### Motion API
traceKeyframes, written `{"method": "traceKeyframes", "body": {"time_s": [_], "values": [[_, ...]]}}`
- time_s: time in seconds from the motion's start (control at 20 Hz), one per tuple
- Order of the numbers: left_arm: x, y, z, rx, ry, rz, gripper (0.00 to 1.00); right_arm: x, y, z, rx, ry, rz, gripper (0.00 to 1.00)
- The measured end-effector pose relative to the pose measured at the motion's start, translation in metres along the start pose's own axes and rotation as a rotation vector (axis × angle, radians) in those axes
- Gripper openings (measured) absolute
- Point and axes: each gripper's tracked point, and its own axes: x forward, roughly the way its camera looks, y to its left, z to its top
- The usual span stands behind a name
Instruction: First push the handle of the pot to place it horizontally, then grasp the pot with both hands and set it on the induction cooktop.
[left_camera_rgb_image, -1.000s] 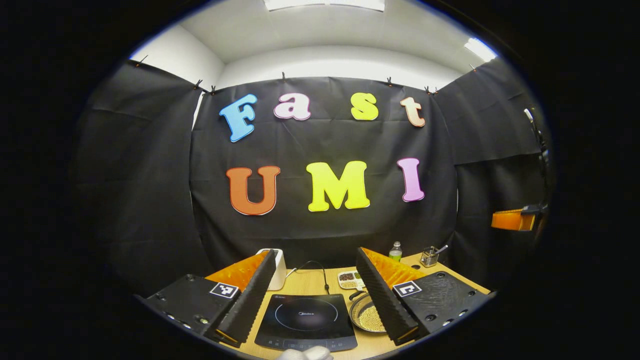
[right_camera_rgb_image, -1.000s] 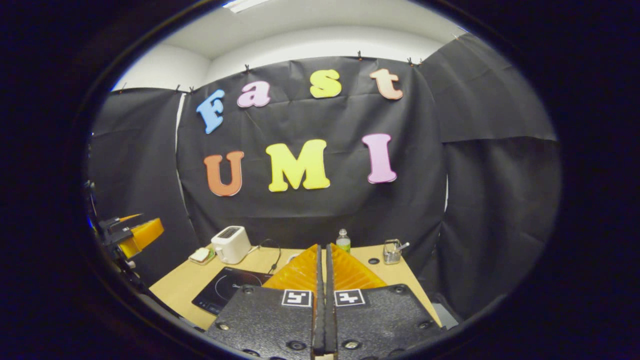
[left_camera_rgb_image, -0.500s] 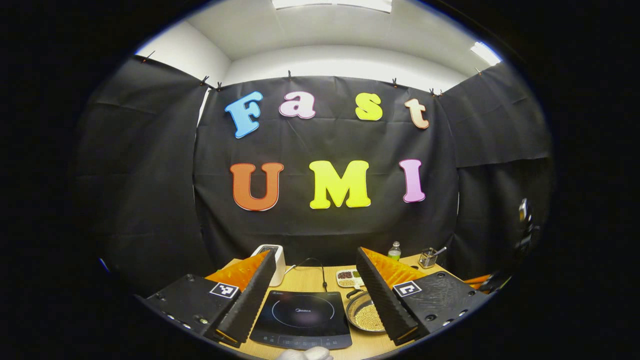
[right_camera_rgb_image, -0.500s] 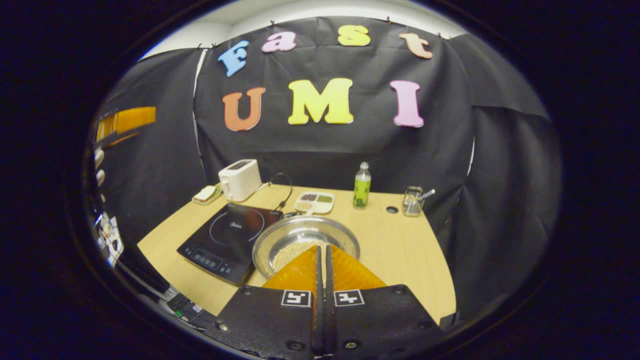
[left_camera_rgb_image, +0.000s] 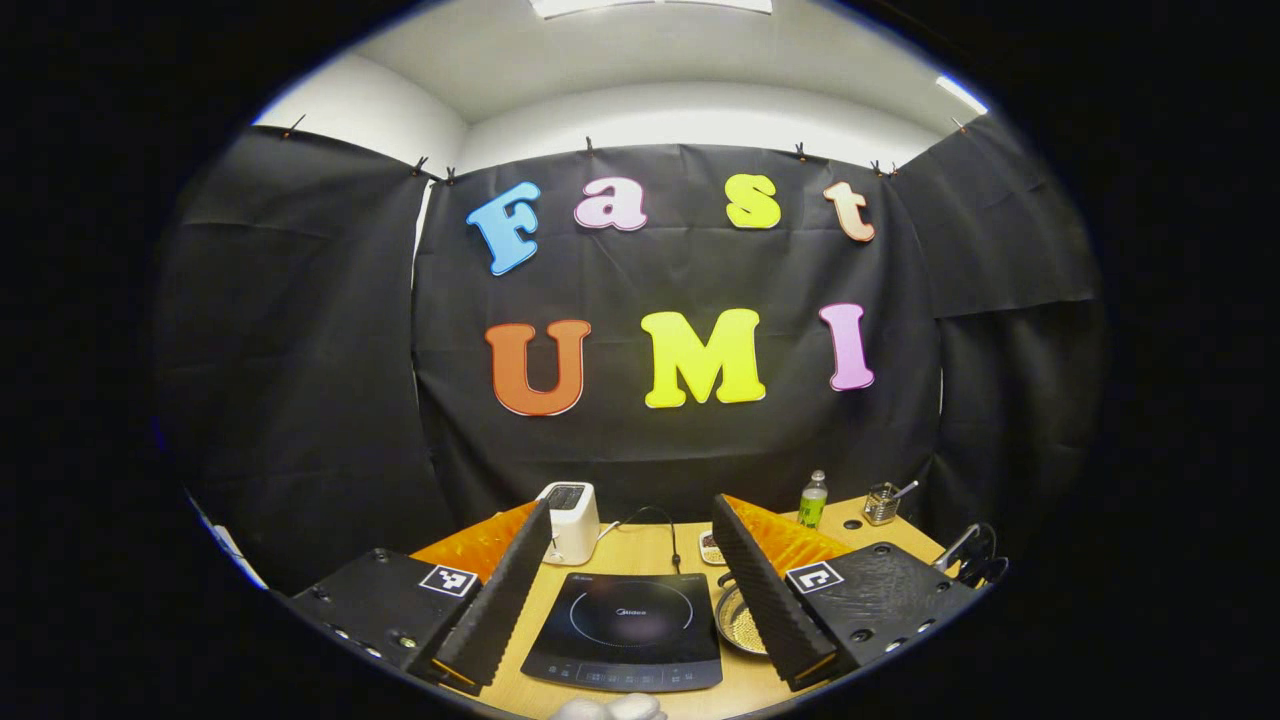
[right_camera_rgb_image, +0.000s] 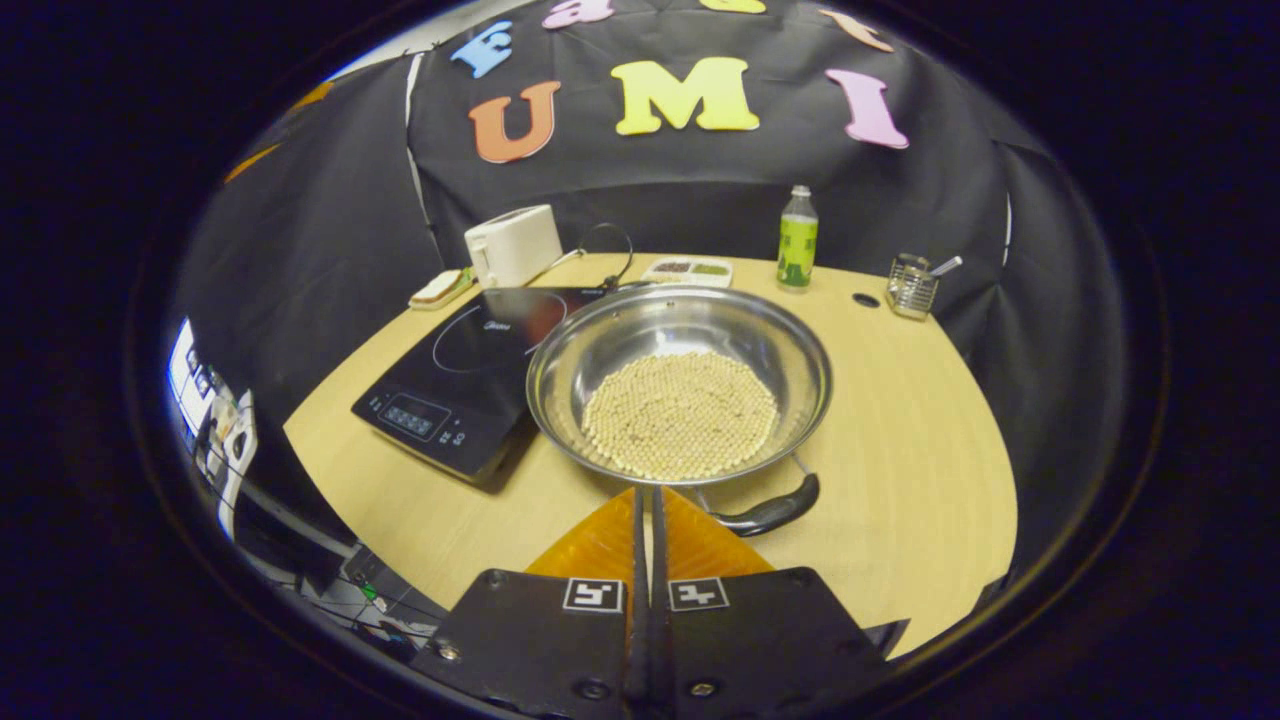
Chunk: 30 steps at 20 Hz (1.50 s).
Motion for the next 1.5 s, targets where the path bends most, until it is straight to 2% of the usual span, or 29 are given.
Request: {"method": "traceKeyframes", "body": {"time_s": [0.05, 0.2, 0.25, 0.3, 0.4, 0.45, 0.55, 0.75, 1.2, 1.5], "values": [[-0.001, 0.002, -0.001, 0.006, 0.004, 0.013, 0.96, 0.005, 0.0, -0.006, -0.005, 0.02, 0.003, 0.0], [-0.003, 0.007, -0.005, 0.019, 0.02, 0.047, 0.96, 0.016, -0.01, -0.016, 0.003, 0.062, -0.001, 0.04], [-0.004, 0.006, -0.005, 0.021, 0.025, 0.054, 0.96, 0.018, -0.015, -0.017, 0.013, 0.067, -0.003, 0.0], [-0.004, 0.007, -0.006, 0.023, 0.027, 0.06, 0.96, 0.019, -0.021, -0.018, 0.032, 0.075, -0.003, 0.04], [-0.003, 0.005, -0.006, 0.022, 0.032, 0.074, 0.96, 0.018, -0.023, -0.018, 0.066, 0.079, 0.021, 0.04], [-0.002, 0.005, -0.009, 0.014, 0.038, 0.082, 0.96, 0.016, -0.027, -0.018, 0.061, 0.079, 0.021, 0.0], [-0.001, 0.002, -0.01, -0.001, 0.051, 0.089, 0.96, 0.017, -0.033, -0.017, 0.04, 0.081, 0.014, 0.04], [0.001, -0.003, -0.011, 0.004, 0.054, 0.106, 0.96, 0.016, -0.049, -0.015, 0.061, 0.085, 0.014, 0.04], [0.007, -0.027, -0.011, 0.01, 0.067, 0.135, 0.96, 0.021, -0.093, 0.0, 0.073, 0.077, 0.002, 0.04], [0.009, -0.044, -0.011, 0.01, 0.078, 0.184, 0.96, 0.028, -0.134, 0.015, 0.079, 0.076, -0.001, 0.04]]}}
